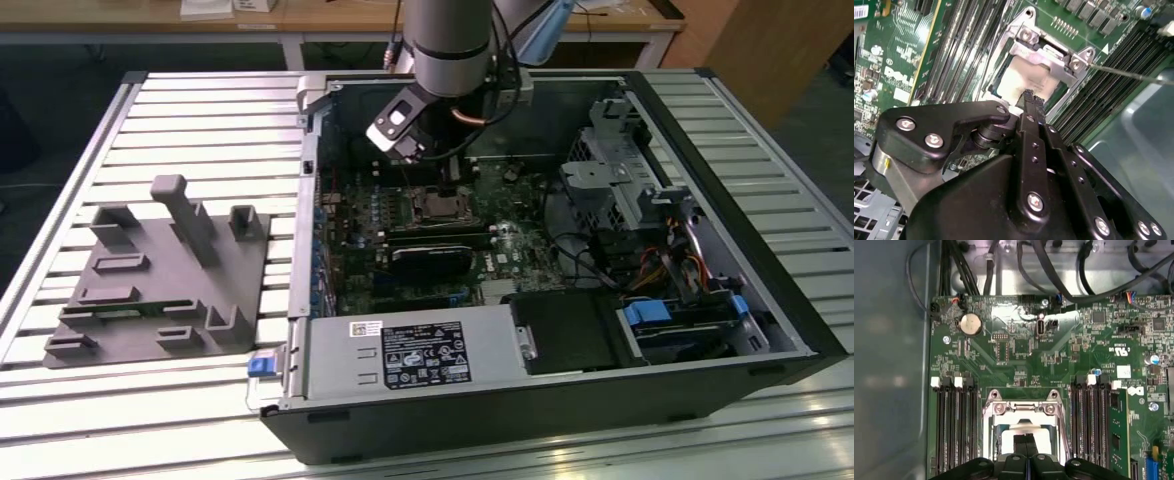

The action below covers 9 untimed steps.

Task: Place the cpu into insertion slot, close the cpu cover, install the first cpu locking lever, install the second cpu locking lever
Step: 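Close the cpu cover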

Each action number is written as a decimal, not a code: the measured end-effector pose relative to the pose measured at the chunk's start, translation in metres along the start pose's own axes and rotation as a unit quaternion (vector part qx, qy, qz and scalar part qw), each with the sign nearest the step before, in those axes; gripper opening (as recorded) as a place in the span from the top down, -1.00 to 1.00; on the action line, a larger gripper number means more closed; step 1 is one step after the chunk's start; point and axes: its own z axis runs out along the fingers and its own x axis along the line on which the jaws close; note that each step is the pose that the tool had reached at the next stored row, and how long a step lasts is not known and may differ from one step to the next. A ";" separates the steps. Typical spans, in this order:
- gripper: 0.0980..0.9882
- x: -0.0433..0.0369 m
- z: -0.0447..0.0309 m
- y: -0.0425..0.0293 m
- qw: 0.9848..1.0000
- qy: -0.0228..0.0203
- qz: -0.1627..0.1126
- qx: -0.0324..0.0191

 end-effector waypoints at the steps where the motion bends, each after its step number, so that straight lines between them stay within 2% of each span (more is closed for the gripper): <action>1: 0.98 -0.0002 0.0005 -0.0008 1.000 0.000 0.000 0.000; 9: 0.98 -0.0003 0.0008 -0.0014 1.000 0.000 -0.001 0.000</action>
